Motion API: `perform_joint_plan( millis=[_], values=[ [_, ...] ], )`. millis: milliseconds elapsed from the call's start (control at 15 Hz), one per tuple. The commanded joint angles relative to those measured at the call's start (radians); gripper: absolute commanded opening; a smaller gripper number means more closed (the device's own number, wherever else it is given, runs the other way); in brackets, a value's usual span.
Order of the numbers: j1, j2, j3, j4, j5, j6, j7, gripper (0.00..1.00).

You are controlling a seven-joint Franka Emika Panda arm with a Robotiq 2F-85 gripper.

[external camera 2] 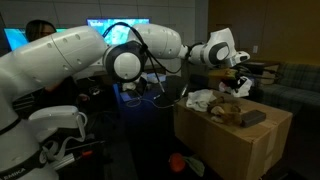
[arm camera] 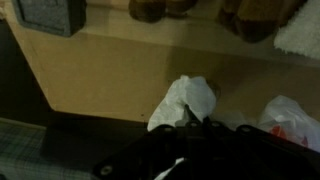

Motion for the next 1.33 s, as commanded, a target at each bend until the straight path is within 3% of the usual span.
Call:
perform_joint_plan(
  millis=[0, 400, 733, 1267],
  values=[
    [0.012, -0.054, -0.004, -0.001, -0.003, 0.039, 0.030, 0.01],
    [0.015, -0.181, -0.007, -0.086, -0.018, 0.051, 0.018, 0.01],
    [-0.023, -0.322, 0.033, -0.227, 0.011, -0.090, -0.070, 0.01],
    [-0.106, -0.616, 0.052, -0.566, 0.032, -0.340, -0.124, 0.01]
  ],
)
